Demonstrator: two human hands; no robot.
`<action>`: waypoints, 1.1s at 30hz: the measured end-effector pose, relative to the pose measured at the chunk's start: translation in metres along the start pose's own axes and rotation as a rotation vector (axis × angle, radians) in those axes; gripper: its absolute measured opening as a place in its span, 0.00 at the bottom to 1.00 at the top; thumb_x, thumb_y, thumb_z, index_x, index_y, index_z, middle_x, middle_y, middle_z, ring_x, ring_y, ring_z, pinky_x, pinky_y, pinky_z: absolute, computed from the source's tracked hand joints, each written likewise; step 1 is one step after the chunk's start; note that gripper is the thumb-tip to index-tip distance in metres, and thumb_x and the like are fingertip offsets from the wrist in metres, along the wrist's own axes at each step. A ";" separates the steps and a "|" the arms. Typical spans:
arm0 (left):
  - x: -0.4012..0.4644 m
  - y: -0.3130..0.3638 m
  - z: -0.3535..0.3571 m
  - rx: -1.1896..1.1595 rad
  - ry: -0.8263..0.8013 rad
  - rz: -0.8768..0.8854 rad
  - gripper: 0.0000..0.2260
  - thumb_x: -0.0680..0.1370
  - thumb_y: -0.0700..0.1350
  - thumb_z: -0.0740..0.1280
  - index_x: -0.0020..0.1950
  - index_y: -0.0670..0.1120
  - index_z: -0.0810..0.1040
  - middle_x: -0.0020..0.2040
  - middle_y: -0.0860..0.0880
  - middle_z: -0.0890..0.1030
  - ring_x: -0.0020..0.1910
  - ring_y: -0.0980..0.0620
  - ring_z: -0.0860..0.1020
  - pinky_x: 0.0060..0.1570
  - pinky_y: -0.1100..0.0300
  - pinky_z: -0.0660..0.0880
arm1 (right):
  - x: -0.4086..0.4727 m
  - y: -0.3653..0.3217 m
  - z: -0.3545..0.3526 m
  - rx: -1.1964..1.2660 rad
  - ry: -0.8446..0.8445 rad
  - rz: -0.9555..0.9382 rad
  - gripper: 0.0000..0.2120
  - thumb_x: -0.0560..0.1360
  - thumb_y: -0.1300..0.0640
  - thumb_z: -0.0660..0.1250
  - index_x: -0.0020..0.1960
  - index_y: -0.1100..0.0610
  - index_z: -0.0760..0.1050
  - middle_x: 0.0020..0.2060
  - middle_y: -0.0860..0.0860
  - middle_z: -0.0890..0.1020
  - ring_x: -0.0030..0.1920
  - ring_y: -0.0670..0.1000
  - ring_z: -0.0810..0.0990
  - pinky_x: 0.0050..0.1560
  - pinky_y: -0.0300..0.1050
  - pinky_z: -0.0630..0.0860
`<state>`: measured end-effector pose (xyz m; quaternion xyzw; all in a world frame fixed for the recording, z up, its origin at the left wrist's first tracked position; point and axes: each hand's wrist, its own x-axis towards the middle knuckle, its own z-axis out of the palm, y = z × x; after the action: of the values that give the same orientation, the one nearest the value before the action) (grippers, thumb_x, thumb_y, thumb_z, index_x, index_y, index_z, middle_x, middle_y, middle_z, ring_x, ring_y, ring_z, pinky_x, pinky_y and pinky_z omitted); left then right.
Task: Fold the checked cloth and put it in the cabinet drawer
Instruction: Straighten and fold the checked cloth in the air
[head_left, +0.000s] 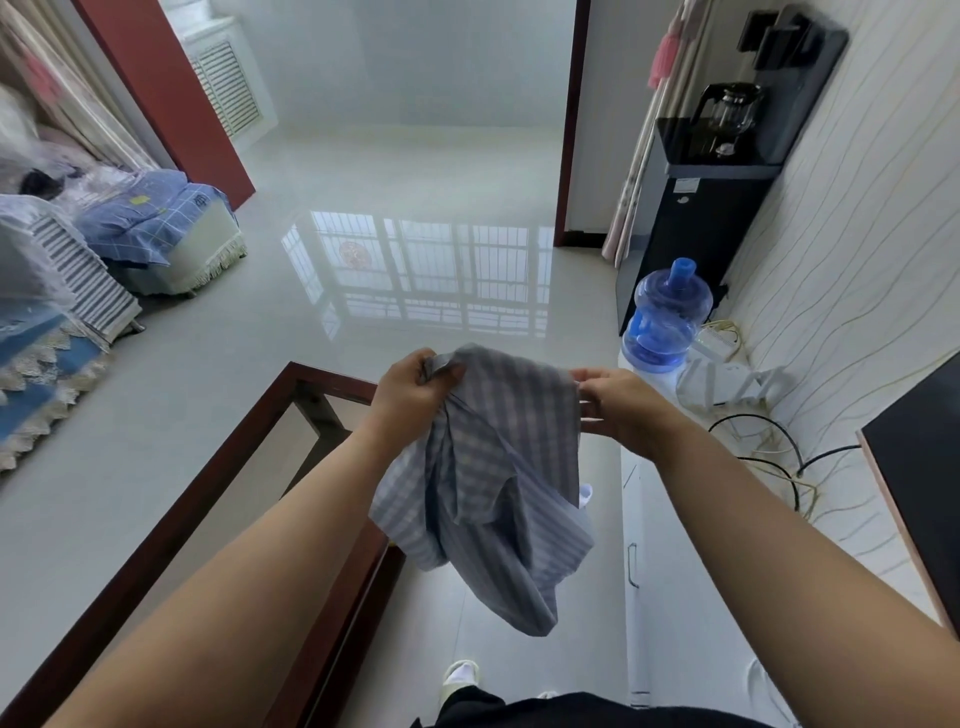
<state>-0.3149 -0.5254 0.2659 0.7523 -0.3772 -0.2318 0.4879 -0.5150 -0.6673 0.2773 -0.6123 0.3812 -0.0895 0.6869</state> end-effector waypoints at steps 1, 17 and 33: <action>-0.001 0.000 -0.001 -0.019 -0.002 0.004 0.16 0.77 0.47 0.69 0.36 0.43 0.67 0.31 0.49 0.67 0.32 0.53 0.67 0.35 0.58 0.65 | -0.001 0.005 -0.003 0.005 -0.028 -0.002 0.15 0.77 0.69 0.55 0.54 0.59 0.78 0.47 0.56 0.81 0.46 0.53 0.78 0.53 0.48 0.76; -0.007 0.007 -0.014 0.072 -0.174 0.164 0.10 0.76 0.45 0.69 0.38 0.43 0.72 0.33 0.51 0.73 0.36 0.53 0.72 0.40 0.56 0.70 | -0.001 -0.002 0.002 -0.333 -0.010 -0.372 0.07 0.76 0.65 0.64 0.45 0.62 0.81 0.34 0.51 0.79 0.34 0.45 0.76 0.36 0.35 0.73; -0.016 0.029 -0.019 0.143 -0.391 0.096 0.06 0.79 0.46 0.66 0.47 0.44 0.79 0.43 0.46 0.82 0.44 0.48 0.81 0.51 0.51 0.78 | 0.016 -0.038 0.004 -0.082 0.053 -0.317 0.24 0.80 0.43 0.56 0.37 0.60 0.75 0.31 0.51 0.75 0.33 0.46 0.74 0.38 0.38 0.71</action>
<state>-0.3210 -0.5089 0.3000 0.7070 -0.5155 -0.3224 0.3611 -0.4877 -0.6824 0.3048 -0.6897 0.3011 -0.1973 0.6283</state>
